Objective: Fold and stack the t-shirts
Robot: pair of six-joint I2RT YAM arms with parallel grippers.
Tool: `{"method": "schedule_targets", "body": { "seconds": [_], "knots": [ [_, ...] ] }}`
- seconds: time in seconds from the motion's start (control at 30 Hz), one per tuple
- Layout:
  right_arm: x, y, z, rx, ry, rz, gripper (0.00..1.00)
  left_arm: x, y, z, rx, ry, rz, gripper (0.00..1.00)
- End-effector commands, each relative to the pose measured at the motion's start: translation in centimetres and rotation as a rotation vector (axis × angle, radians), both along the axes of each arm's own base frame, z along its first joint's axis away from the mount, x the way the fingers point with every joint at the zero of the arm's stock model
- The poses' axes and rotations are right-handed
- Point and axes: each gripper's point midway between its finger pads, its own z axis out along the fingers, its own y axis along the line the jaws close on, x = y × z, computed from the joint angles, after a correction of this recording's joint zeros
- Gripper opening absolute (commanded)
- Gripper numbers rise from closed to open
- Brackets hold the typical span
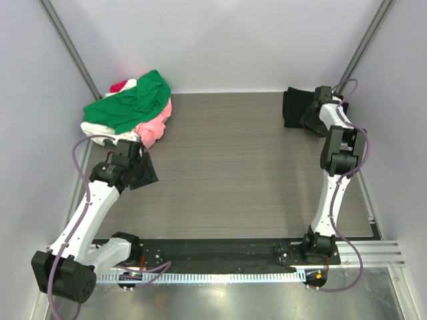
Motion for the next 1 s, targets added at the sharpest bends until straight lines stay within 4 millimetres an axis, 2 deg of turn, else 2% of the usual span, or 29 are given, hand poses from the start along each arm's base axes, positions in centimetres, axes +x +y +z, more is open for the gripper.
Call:
{"method": "schedule_targets", "body": {
  "seconds": [0.0,0.1,0.17,0.3,0.33,0.4,0.43,0.47,0.5,0.53,0.57,0.63,0.67,0.7,0.73,0.77,0.8,0.83,0.9,0.93,0.97],
  "knots": [
    [0.6,-0.7,-0.5,-0.019,0.024,0.01,0.8,0.5,-0.1,0.1,-0.015,-0.014,0.003,0.52],
    [0.5,-1.9,0.9,-0.092,0.029,0.003,0.81,0.4,-0.1,0.0,-0.014,-0.009,0.005,0.52],
    [-0.1,-2.1,1.4,-0.107,0.042,0.007,0.83,0.5,0.0,0.1,-0.014,-0.016,0.007,0.52],
    [-1.6,0.0,3.3,-0.051,0.026,0.046,0.87,0.5,0.1,0.2,-0.019,-0.018,0.014,0.52],
    [-2.5,0.9,4.4,-0.037,0.011,0.065,0.89,0.5,0.2,0.3,-0.019,-0.022,0.016,0.52],
    [-3.3,2.5,5.5,-0.046,0.005,0.098,0.91,0.5,0.3,0.5,-0.021,-0.033,0.019,0.52],
    [-4.5,3.0,5.4,-0.049,0.023,0.107,0.93,0.6,0.2,0.7,-0.023,-0.042,0.017,0.52],
    [-5.0,3.3,7.5,-0.059,-0.012,0.11,0.93,0.5,0.3,0.8,-0.023,-0.045,0.018,0.53],
    [-5.8,4.2,8.4,-0.057,-0.017,0.118,0.93,0.5,0.3,1.2,-0.028,-0.064,0.019,0.54],
    [-7.0,5.0,8.0,-0.035,-0.002,0.138,0.93,0.5,0.4,1.3,-0.026,-0.073,0.023,0.55],
    [-7.6,5.7,10.6,-0.04,-0.057,0.148,0.93,0.4,0.5,1.5,-0.022,-0.08,0.029,0.57],
    [-9.2,8.2,11.3,-0.012,-0.067,0.201,0.93,0.4,0.6,1.9,-0.024,-0.1,0.034,0.59],
    [-9.7,9.5,12.3,0.016,-0.093,0.235,0.93,0.3,0.7,2.0,-0.023,-0.104,0.037,0.6],
    [-10.4,11.3,14.4,0.024,-0.144,0.277,0.94,0.3,0.7,2.1,-0.022,-0.109,0.038,0.61],
    [-11.3,14.1,14.9,0.042,-0.156,0.36,0.94,0.3,0.8,2.2,-0.022,-0.117,0.041,0.62],
    [-11.9,15.6,15.8,0.061,-0.181,0.395,1.0,0.3,0.8,2.3,-0.02,-0.119,0.043,0.62],
    [-13.1,16.9,17.8,0.08,-0.23,0.424,1.0,0.3,0.8,2.3,-0.021,-0.12,0.045,0.63],
    [-14.4,19.3,17.7,0.126,-0.234,0.47,1.0,0.3,1.0,2.5,-0.019,-0.128,0.049,0.64],
    [-16.2,22.4,18.9,0.234,-0.286,0.549,1.0,0.2,1.0,2.6,-0.019,-0.134,0.054,0.65],
    [-18.1,23.3,19.1,0.286,-0.307,0.574,1.0,0.2,1.1,2.7,-0.018,-0.139,0.055,0.65],
    [-19.1,25.3,19.9,0.377,-0.348,0.609,1.0,0.1,1.2,2.8,-0.016,-0.144,0.059,0.66]
  ]
}}
